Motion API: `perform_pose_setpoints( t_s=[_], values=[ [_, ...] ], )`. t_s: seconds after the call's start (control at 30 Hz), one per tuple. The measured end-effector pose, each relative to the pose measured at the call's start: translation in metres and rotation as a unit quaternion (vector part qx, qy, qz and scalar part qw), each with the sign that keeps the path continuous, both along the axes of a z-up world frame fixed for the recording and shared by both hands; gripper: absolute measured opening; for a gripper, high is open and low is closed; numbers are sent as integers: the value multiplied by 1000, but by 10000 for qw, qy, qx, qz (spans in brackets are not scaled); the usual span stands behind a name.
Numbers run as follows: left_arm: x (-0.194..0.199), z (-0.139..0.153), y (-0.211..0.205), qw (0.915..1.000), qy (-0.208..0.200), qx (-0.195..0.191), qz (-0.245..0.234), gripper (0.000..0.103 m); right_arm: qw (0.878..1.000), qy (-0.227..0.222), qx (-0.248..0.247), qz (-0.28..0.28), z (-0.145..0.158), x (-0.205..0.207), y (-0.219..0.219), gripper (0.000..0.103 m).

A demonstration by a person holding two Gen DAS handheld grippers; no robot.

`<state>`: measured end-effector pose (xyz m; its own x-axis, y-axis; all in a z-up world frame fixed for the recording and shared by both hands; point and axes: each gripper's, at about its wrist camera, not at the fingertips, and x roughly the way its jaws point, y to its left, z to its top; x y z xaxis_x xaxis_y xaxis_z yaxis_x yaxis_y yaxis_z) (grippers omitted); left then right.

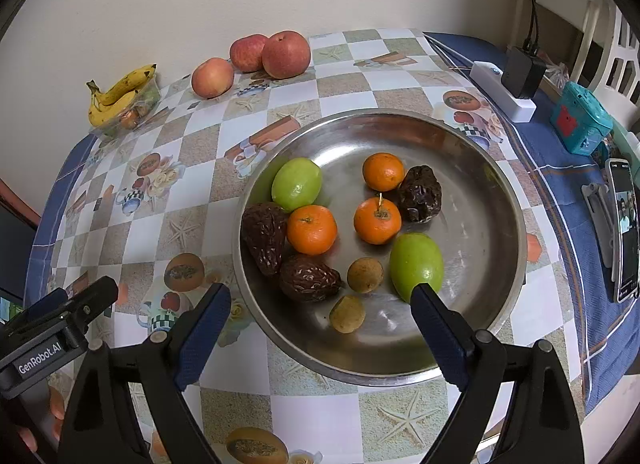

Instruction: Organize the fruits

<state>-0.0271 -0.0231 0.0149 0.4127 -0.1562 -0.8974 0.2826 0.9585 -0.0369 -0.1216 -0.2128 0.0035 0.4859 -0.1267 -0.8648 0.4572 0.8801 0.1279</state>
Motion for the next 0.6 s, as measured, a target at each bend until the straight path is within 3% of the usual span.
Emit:
perform_pose_setpoints(
  t_s=[0.6],
  values=[
    [0,-3,3,10000,13,13,38,103,10000,31,3,25,0,1,1,92]
  ],
)
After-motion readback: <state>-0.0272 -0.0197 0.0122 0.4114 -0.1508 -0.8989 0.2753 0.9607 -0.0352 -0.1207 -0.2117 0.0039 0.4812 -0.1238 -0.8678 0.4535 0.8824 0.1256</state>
